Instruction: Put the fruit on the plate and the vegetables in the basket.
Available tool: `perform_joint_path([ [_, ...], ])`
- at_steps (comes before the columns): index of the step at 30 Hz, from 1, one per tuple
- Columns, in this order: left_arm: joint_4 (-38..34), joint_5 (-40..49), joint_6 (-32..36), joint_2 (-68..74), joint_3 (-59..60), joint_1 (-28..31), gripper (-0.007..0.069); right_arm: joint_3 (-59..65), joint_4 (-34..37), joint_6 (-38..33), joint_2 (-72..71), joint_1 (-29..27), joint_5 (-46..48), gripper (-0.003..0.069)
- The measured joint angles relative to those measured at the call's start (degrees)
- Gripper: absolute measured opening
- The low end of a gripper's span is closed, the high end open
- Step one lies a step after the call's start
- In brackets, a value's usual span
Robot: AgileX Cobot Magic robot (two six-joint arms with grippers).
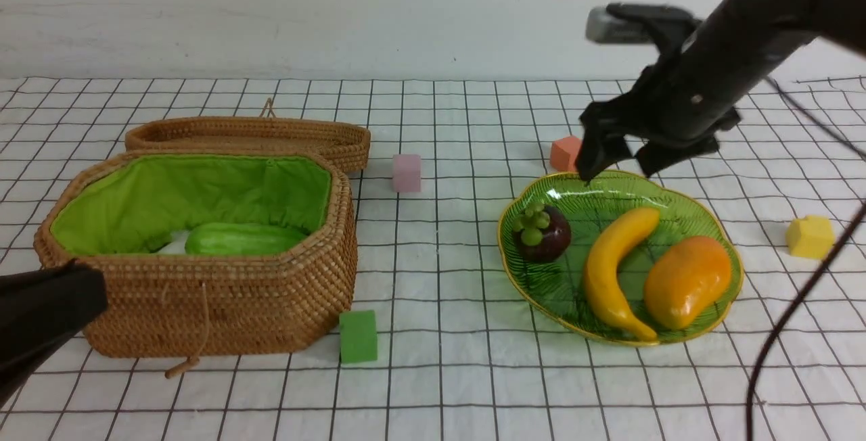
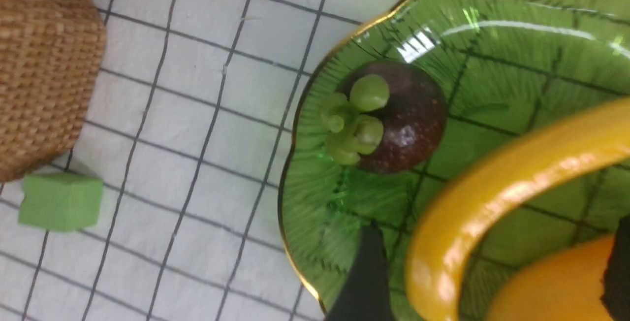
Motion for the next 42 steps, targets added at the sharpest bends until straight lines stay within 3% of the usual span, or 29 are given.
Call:
perform_joint_path([
  [3,0.0,-0.1,-0.1,-2.6,0.8,0.0,-0.0003,1.5,-3.8,1.8,-6.9,0.0,4.9,0.0496],
  [4,0.0,-0.5,-0.1,-6.3,2.1,0.0,-0.0004,4.5,-5.2,2.5,-12.8,0.0,6.7,0.0421],
  [8,0.0,-2.4,-0.1,-15.6,7.7,0.0,-0.0013,17.3,-5.8,4.0,-27.2,0.0,7.8,0.0266],
  [15,0.0,-8.7,-0.1,-25.1,16.8,0.0,-0.0013,41.2,-5.0,11.1,-54.0,0.0,2.7,0.0109],
  [27,0.0,-9.9,-0.1,-25.3,22.6,0.0,-0.0013,68.9,-6.3,22.2,-91.5,0.0,-13.9,0.0090],
  [36,0.0,-9.6,-0.1,-25.3,22.9,0.0,-0.0013,77.3,-7.4,23.6,-94.6,0.0,-19.2,0.0122],
  [42,0.0,-9.5,-0.1,-25.3,22.9,0.0,-0.0013,78.9,-10.6,23.7,-94.6,0.0,-22.1,0.0101],
])
